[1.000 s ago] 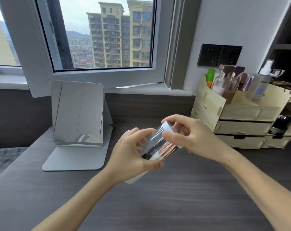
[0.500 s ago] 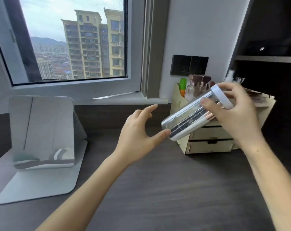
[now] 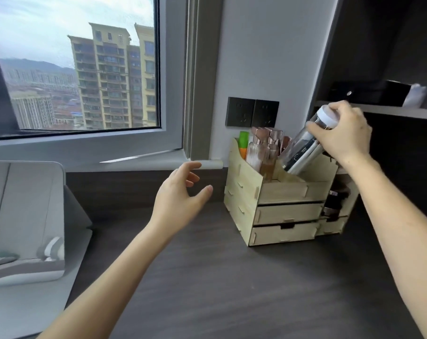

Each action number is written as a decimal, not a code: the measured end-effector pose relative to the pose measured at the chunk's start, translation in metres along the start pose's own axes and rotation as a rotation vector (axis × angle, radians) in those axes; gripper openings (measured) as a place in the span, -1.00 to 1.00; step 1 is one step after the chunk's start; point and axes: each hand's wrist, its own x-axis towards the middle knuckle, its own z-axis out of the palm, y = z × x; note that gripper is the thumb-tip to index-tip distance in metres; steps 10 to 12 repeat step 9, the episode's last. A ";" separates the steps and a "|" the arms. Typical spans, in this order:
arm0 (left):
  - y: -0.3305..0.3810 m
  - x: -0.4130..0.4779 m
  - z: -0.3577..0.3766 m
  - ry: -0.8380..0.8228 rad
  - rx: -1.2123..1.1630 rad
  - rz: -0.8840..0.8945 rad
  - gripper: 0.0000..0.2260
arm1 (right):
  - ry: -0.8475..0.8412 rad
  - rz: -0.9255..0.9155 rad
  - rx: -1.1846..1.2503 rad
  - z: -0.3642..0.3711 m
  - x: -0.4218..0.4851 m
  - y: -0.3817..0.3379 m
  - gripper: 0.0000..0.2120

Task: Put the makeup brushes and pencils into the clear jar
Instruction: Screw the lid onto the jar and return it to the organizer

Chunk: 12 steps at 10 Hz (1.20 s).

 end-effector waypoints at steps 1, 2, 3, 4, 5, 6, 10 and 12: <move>-0.001 0.003 0.005 -0.009 0.012 -0.001 -0.61 | -0.089 -0.010 -0.053 0.015 0.001 0.005 -0.53; 0.000 0.007 0.008 -0.012 0.012 -0.010 -0.61 | -0.152 -0.024 -0.082 0.027 -0.001 0.010 -0.46; 0.001 0.008 0.010 -0.013 0.012 -0.016 -0.61 | -0.208 -0.024 -0.099 0.034 -0.001 0.011 -0.38; 0.000 0.009 0.011 -0.011 0.010 -0.020 -0.61 | -0.272 -0.039 -0.108 0.039 -0.001 0.011 -0.40; -0.001 0.008 0.010 -0.008 0.019 -0.029 -0.62 | -0.338 -0.041 -0.086 0.045 -0.004 0.011 -0.46; -0.002 0.008 0.006 0.007 0.022 -0.030 -0.62 | -0.325 -0.034 -0.048 0.050 -0.006 0.011 -0.49; -0.004 0.006 -0.014 0.059 0.017 -0.044 -0.64 | -0.221 -0.120 -0.253 0.042 -0.013 -0.001 -0.37; -0.004 0.006 -0.014 0.059 0.017 -0.044 -0.64 | -0.221 -0.120 -0.253 0.042 -0.013 -0.001 -0.37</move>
